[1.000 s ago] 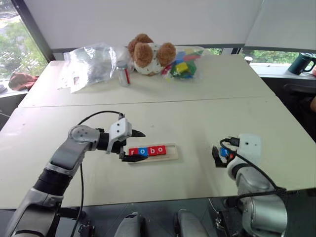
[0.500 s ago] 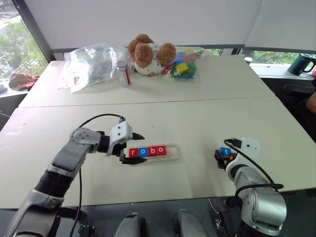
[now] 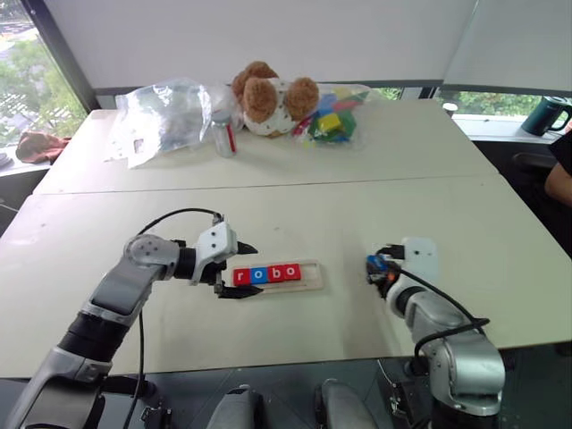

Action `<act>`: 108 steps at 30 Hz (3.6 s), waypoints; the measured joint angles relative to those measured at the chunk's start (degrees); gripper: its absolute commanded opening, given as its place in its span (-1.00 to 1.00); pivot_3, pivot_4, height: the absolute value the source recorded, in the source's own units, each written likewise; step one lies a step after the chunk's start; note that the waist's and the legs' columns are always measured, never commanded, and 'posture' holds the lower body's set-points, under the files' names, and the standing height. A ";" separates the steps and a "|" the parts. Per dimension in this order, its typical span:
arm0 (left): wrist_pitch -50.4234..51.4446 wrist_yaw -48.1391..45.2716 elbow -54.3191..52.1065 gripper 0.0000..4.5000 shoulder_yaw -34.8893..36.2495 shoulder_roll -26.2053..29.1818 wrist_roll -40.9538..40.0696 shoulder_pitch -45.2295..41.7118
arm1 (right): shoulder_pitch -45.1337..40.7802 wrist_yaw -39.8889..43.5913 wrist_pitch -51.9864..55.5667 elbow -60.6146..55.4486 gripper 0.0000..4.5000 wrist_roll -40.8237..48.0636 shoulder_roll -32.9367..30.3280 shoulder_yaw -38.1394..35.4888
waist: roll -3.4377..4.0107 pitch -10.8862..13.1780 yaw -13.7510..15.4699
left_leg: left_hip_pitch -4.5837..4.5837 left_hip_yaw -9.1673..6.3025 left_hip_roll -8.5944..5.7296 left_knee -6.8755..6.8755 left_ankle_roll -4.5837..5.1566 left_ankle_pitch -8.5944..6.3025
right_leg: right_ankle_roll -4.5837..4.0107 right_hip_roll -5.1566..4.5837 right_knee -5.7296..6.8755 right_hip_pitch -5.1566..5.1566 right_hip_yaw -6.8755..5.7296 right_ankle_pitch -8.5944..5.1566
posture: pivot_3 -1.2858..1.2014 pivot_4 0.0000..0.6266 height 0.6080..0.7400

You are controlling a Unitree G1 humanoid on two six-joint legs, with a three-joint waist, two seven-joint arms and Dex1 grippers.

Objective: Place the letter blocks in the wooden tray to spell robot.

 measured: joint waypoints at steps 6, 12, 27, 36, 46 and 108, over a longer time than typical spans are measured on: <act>0.03 -0.02 0.00 1.00 0.02 0.11 -0.01 -0.01 | -0.47 0.05 -0.20 1.94 -0.03 1.90 -0.17 1.31 | 0.00 0.00 0.01 | 0.00 0.00 -0.02 0.03 0.01 -0.01 | 0.00 -0.04 -0.03 0.04 -0.01 0.00 | 0.03 -0.52 1.00; 0.12 0.13 0.01 1.00 1.06 0.21 -0.30 -0.03 | -1.13 -0.47 -0.50 2.34 0.98 2.89 -0.55 2.30 | 0.00 0.00 0.07 | 0.00 0.00 -0.02 0.02 0.01 0.00 | 0.00 -0.05 -0.03 0.03 -0.01 0.00 | 0.03 -0.52 1.00; 1.48 -0.43 0.11 1.00 6.48 5.07 -1.92 0.53 | -8.03 21.42 -2.95 4.46 0.98 15.60 -27.35 -2.64 | -0.02 0.05 0.02 | -0.02 0.03 -0.01 0.02 0.12 -0.07 | 0.01 -0.05 -0.24 0.12 -0.09 0.00 | 0.03 -0.52 1.00; 2.69 -3.92 -2.87 1.00 7.53 9.71 -4.19 3.42 | -10.27 60.61 -53.45 37.84 0.98 11.79 -46.07 7.93 | -0.11 0.11 -0.17 | 0.03 0.14 0.02 0.06 0.21 -0.12 | 0.03 -0.07 -0.30 0.20 -0.05 0.00 | 0.03 -0.52 1.00; 2.22 -1.46 -4.65 1.00 10.42 11.01 -4.48 8.11 | -27.67 68.12 -75.56 68.27 0.98 5.45 -37.17 15.23 | -0.07 0.16 0.40 | -0.03 0.05 0.07 0.02 0.16 -0.12 | 0.01 -0.14 -0.29 0.11 -0.04 0.00 | 0.03 -0.52 1.00; 3.65 0.61 -5.69 1.00 8.84 7.70 -3.03 6.59 | -30.58 63.69 -59.87 52.94 -0.52 0.29 -28.86 23.18 | -0.03 0.16 0.04 | -0.08 0.08 0.01 0.02 0.11 -0.10 | 0.00 -0.20 -0.25 0.00 -0.03 0.01 | 0.03 -0.52 1.00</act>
